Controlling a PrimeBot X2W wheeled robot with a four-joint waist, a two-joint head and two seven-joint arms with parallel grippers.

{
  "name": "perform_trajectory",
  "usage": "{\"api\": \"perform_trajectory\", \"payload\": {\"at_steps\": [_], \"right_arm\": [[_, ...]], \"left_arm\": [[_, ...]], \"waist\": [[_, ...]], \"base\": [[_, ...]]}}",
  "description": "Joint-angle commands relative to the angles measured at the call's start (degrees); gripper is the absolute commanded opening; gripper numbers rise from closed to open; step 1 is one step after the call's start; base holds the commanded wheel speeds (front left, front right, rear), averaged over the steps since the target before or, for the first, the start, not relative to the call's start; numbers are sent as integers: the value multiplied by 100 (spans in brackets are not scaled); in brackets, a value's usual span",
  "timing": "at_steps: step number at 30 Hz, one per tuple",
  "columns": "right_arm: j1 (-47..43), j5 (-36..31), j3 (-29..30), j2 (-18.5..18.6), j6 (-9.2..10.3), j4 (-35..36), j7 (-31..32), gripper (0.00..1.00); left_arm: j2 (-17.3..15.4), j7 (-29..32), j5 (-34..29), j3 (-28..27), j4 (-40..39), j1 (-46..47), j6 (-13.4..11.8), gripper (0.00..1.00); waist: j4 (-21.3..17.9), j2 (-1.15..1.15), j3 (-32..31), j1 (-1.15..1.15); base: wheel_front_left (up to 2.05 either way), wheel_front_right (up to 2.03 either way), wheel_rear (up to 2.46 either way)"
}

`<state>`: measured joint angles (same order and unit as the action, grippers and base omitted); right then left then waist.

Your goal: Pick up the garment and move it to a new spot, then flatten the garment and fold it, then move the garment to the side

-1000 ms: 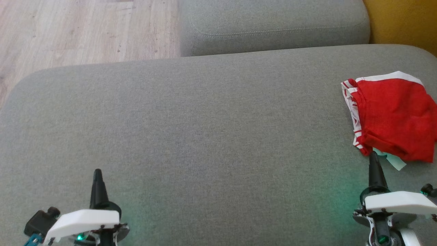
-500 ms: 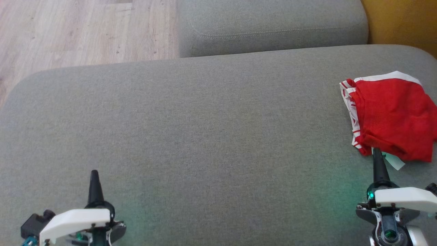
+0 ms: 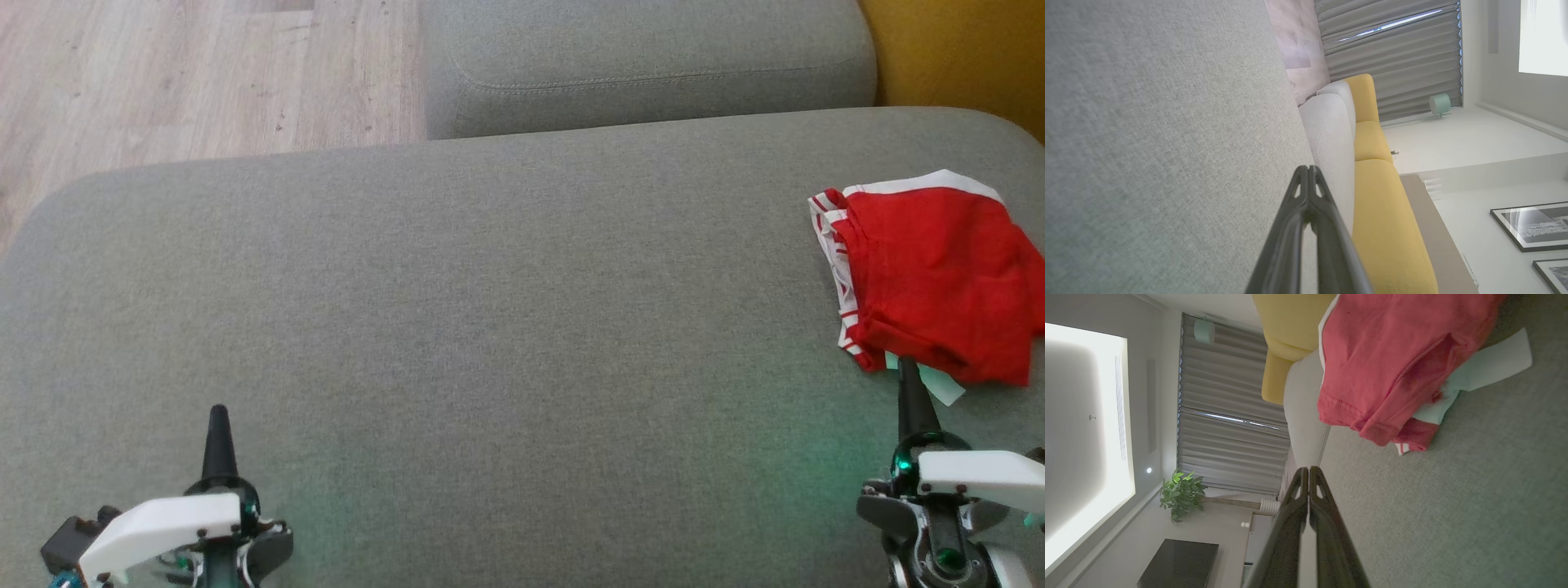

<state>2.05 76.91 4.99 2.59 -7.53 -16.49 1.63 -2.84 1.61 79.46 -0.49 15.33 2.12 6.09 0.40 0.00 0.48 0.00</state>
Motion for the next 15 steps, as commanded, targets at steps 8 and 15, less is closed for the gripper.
{"api": "perform_trajectory", "payload": {"at_steps": [8,15], "right_arm": [[355,618,-14,82,4,233,180,0],[380,1078,32,82,4,241,299,0]], "left_arm": [[-62,174,515,-335,-150,338,87,0],[-61,295,905,-427,-140,367,112,0]], "waist": [[-14,0,-11,0],[-27,0,-20,0]], "base": [[0,0,0],[0,0,0]]}}
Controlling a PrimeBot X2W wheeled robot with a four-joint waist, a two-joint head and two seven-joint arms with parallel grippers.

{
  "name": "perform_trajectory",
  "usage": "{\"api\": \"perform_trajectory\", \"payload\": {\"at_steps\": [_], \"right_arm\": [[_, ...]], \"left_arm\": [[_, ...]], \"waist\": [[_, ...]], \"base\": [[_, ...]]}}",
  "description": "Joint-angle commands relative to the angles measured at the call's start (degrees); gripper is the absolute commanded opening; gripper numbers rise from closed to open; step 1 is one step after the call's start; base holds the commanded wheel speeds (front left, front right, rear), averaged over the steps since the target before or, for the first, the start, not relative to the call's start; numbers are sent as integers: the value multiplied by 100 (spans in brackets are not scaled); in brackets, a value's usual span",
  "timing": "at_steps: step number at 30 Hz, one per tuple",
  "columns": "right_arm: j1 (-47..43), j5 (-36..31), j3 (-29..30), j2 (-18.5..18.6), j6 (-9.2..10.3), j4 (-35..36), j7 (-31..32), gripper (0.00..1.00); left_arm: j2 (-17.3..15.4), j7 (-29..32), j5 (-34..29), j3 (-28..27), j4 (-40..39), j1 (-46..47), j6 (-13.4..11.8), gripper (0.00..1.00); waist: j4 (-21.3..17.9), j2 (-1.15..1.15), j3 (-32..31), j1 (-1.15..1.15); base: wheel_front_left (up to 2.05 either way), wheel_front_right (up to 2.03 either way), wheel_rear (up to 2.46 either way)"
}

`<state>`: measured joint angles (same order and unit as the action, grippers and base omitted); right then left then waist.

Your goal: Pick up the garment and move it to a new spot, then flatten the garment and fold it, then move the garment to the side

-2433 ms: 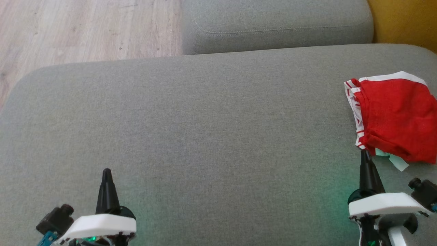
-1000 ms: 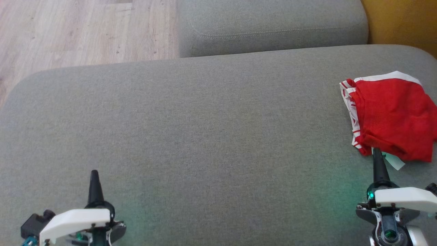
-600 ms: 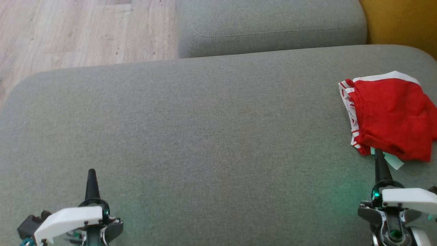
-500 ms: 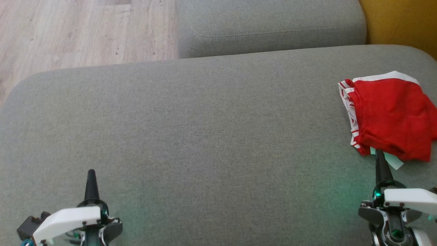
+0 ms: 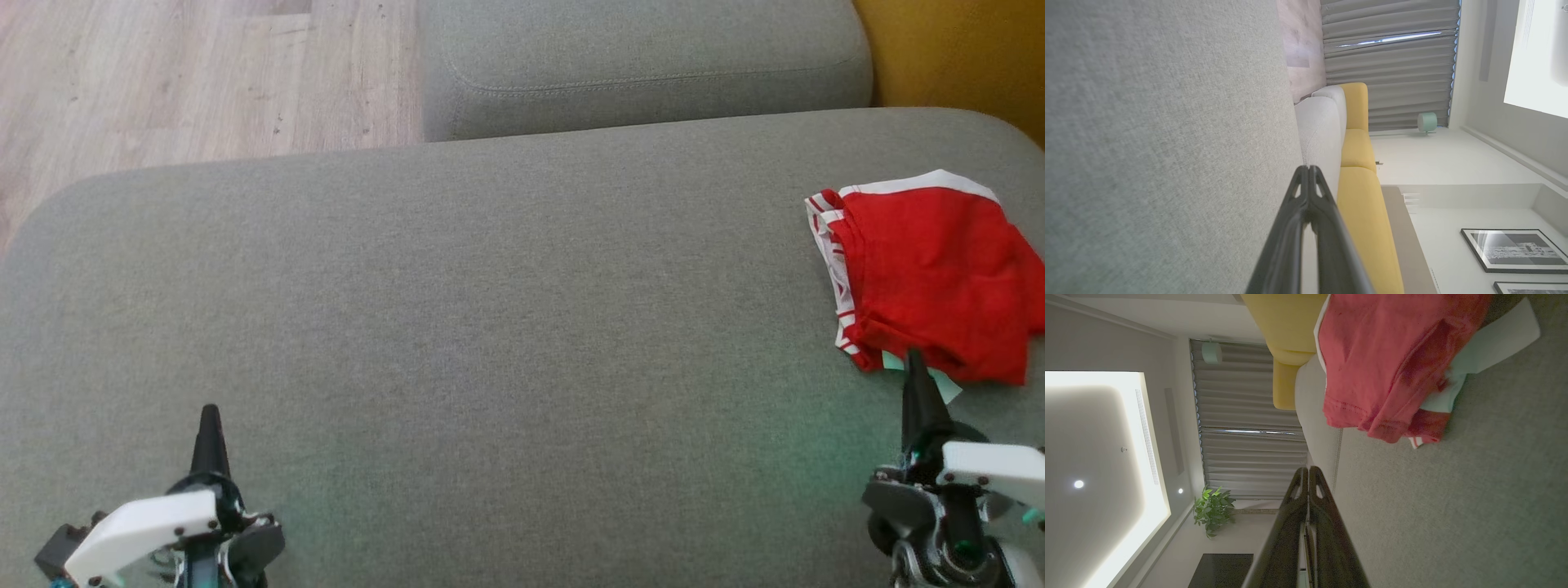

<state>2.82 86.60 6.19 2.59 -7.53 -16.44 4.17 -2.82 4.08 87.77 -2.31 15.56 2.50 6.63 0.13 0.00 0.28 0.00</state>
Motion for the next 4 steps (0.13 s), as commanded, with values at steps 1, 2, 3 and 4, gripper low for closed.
{"api": "perform_trajectory", "payload": {"at_steps": [1,2,3,4], "right_arm": [[306,175,-81,82,4,238,62,0],[310,241,-75,82,4,239,79,0],[313,306,-68,82,4,240,96,0],[317,372,-61,82,4,241,113,0]], "left_arm": [[-63,65,130,-258,-162,334,62,0],[-63,82,185,-271,-161,338,65,0],[-63,99,241,-284,-159,342,69,0],[-63,117,297,-297,-158,347,73,0]], "waist": [[-2,0,-1,0],[-3,0,-3,0],[-5,0,-4,0],[-7,0,-5,0]], "base": [[0,0,0],[0,0,0],[0,0,0],[0,0,0]]}}
